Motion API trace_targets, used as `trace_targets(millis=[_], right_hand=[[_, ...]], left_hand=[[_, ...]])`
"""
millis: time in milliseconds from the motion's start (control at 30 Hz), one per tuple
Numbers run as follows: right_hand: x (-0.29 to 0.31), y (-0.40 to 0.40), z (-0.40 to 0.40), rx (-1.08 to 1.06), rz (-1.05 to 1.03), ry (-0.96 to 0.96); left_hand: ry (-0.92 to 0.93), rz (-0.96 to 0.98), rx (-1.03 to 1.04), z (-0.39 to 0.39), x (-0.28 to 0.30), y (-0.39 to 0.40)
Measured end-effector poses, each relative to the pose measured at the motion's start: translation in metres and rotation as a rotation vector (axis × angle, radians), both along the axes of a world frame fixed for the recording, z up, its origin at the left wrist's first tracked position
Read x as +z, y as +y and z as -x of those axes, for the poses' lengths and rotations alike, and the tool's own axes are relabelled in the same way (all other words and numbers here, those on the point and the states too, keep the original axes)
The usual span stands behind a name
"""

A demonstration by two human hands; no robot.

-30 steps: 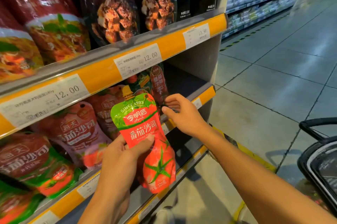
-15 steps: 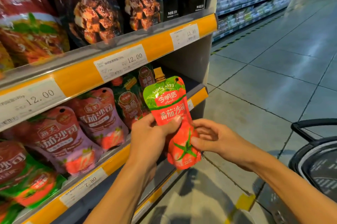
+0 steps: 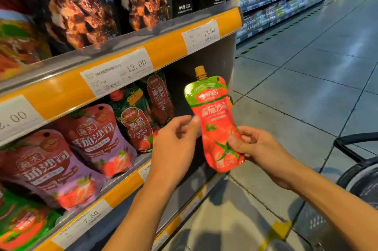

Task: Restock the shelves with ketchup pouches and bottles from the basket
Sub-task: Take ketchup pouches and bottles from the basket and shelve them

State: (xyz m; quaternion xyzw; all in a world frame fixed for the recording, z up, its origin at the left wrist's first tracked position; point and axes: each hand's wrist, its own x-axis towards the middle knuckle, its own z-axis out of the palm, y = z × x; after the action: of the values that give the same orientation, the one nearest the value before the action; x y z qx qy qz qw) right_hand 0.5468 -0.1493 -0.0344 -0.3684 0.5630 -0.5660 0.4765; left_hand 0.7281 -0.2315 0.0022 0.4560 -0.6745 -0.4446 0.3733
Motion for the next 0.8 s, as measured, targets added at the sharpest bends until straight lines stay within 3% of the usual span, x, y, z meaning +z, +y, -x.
trace_targets(millis=[67, 133, 267, 533, 667, 800], right_hand=[[0.004, -0.012, 0.008, -0.091, 0.031, -0.001], [0.009, -0.03, 0.016, -0.161, 0.057, 0.028], [0.018, -0.08, 0.027, -0.19, 0.084, 0.131], [0.018, -0.181, 0.02, -0.139, 0.045, 0.425], [0.006, -0.215, 0.019, -0.133, 0.071, 0.423], [0.001, -0.241, 0.025, -0.047, 0.045, 0.646]], left_hand=[[-0.381, 0.241, 0.001, -0.007, -0.009, -0.009], [-0.647, 0.379, -0.032, -0.013, -0.022, -0.017], [-0.904, 0.496, -0.021, -0.016, -0.037, -0.028], [-0.96, 0.544, -0.029, -0.011, -0.043, -0.027], [-0.972, 0.531, -0.044, -0.013, -0.041, -0.035], [-0.997, 0.583, -0.043, -0.015, -0.055, -0.039]])
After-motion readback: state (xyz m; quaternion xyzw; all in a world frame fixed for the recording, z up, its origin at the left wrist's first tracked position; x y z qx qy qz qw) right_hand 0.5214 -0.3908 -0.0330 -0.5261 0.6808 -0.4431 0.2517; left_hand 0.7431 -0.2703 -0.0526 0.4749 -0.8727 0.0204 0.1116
